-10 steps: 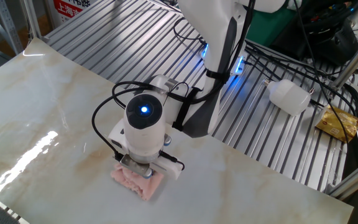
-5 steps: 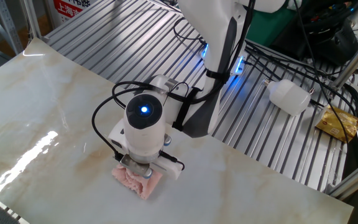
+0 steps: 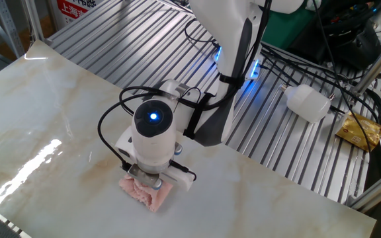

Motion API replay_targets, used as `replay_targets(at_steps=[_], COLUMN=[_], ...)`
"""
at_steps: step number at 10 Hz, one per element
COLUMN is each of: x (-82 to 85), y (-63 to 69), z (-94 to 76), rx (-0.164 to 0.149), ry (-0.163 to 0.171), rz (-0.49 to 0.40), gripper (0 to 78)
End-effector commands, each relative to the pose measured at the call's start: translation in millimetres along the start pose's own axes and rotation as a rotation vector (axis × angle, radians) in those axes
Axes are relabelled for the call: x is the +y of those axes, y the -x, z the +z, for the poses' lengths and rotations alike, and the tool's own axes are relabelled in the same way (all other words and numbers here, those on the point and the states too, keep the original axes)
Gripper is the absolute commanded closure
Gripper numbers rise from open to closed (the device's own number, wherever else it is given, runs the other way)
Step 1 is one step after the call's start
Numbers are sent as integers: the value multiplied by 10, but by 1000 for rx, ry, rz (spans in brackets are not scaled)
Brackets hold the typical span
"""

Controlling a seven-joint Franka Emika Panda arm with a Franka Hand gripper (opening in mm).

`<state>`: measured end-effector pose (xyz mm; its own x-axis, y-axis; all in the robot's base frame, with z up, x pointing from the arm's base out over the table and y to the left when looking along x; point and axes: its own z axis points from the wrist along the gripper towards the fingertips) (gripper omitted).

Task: Clean the tabletop with a sponge

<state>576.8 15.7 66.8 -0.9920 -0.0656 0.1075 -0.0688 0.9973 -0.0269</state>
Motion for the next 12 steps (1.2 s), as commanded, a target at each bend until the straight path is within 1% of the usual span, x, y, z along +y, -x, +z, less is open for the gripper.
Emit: replay_targets(at_steps=[1, 4, 5, 6, 8, 9, 10, 11, 12], x=[-117, -165, -165, -314, -442, -599, -635, -842, -962], y=[33, 37, 37, 43, 34, 15, 10, -32, -63], z=[-333, -376, -376, -373, -413, -449, -455, -494, -511], rx=[39, 35, 35, 36, 42, 43, 43, 43, 44], ry=[-64, -79, -79, -79, -91, -91, -91, -92, -92], rz=[-1, 6, 6, 1, -2, -5, -5, -6, -5], gripper=[764, 764, 764, 764, 764, 764, 764, 764, 764])
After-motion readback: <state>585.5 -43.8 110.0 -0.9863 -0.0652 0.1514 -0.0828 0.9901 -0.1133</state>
